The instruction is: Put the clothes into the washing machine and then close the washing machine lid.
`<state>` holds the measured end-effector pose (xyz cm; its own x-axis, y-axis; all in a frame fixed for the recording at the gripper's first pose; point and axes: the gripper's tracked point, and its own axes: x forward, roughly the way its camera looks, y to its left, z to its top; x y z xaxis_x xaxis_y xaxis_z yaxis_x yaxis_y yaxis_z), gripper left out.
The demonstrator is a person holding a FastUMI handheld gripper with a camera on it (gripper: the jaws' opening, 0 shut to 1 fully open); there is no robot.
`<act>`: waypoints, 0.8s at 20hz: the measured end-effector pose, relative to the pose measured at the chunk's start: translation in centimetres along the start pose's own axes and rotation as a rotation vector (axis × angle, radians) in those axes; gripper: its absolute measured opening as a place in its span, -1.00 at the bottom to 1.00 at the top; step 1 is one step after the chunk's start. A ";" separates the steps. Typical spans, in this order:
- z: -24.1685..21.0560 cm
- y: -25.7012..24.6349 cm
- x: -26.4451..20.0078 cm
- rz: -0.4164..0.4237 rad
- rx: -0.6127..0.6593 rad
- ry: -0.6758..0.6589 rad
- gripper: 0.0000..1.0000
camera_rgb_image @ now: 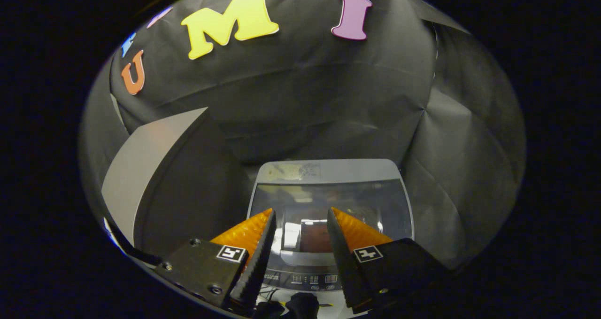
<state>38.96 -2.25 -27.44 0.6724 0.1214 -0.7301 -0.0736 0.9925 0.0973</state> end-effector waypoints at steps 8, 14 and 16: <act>-2.9 3.6 -8.7 -0.045 0.009 -0.117 0.40; -4.5 6.0 -17.4 -0.059 0.032 -0.289 0.39; -4.7 6.9 -19.9 -0.063 0.035 -0.349 0.39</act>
<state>21.59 2.19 -15.41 0.8865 0.0429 -0.4608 -0.0028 0.9962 0.0873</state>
